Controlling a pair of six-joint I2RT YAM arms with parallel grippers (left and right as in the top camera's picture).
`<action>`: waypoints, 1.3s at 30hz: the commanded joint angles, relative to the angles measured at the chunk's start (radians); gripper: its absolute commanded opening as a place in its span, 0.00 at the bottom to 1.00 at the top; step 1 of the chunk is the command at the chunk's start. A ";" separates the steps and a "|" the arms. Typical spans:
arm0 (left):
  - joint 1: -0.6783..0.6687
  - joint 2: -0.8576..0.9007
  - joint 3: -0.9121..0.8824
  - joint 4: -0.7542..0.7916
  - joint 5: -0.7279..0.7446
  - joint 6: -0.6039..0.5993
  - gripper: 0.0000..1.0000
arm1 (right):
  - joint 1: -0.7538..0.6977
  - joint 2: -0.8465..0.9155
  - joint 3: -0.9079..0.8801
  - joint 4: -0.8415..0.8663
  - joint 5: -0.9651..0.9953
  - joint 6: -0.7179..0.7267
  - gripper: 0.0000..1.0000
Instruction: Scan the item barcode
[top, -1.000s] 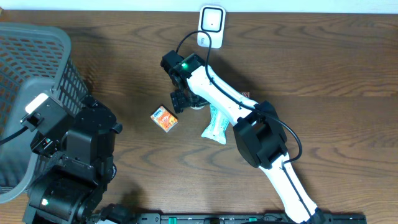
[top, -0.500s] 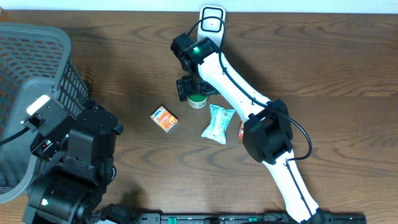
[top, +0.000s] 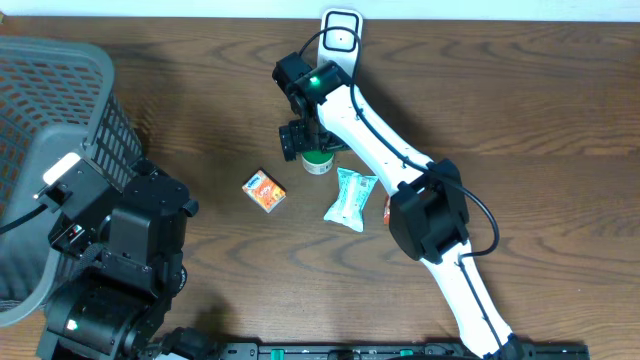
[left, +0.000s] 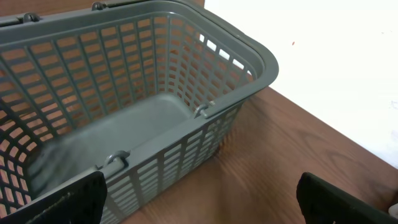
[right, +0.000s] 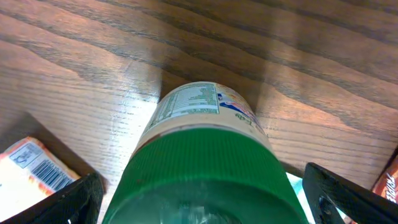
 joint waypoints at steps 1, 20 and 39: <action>0.005 0.000 0.015 -0.003 -0.009 -0.005 0.98 | -0.005 0.043 0.005 0.004 0.000 -0.011 0.97; 0.005 0.000 0.015 -0.003 -0.009 -0.005 0.98 | -0.013 0.095 0.004 0.019 -0.006 -0.011 0.71; 0.005 0.000 0.015 -0.003 -0.009 -0.005 0.98 | -0.014 0.095 0.005 0.014 -0.005 -0.146 0.91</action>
